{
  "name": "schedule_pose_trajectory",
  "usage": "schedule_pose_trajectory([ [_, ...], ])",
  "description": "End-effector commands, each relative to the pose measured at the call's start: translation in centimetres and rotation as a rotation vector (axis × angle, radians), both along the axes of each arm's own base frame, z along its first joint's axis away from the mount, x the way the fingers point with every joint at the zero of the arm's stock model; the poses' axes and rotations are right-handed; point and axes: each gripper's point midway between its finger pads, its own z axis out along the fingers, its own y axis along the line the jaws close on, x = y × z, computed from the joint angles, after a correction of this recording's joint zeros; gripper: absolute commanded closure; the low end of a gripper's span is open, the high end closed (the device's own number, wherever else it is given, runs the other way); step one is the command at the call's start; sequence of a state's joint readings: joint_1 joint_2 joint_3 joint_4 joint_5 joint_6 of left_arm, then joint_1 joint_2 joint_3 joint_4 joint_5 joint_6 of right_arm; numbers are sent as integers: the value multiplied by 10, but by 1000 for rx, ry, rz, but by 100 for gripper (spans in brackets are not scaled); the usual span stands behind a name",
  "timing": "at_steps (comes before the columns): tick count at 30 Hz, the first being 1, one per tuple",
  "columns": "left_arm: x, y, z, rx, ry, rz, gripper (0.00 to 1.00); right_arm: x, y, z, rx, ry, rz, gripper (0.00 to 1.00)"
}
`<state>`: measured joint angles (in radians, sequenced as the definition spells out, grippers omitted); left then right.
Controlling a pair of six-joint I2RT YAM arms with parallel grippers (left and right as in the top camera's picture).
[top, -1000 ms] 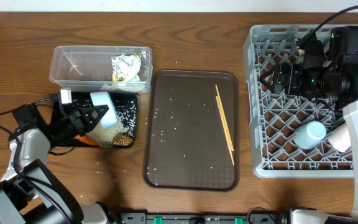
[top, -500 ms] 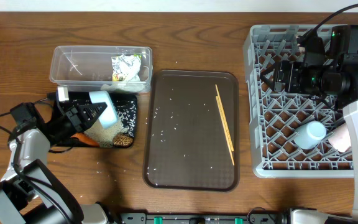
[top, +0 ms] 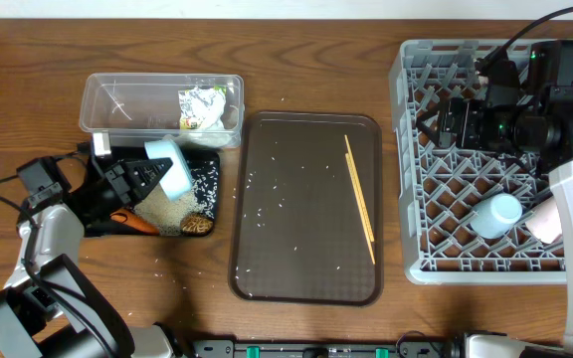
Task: Sort waste into correct bins and load items into the dishwasher rack
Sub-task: 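Tip the light-blue bowl over the black tray to pour out rice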
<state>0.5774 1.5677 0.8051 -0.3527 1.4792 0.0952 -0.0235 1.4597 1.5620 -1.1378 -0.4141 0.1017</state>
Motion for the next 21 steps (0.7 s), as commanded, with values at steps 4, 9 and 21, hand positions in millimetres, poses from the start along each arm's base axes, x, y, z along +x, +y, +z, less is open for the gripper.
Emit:
schedule_pose_trajectory([
  [4, -2, -9, 10, -47, -31, -36, 94, -1, 2, 0, -5, -5, 17, 14],
  [9, 0, -14, 14, -151, 61, -54, 94, 1, 2, 1, -5, -14, 17, 13],
  [21, -5, -101, 51, -67, -85, -339, 94, 14, 49, 28, 98, -168, 190, 12],
])
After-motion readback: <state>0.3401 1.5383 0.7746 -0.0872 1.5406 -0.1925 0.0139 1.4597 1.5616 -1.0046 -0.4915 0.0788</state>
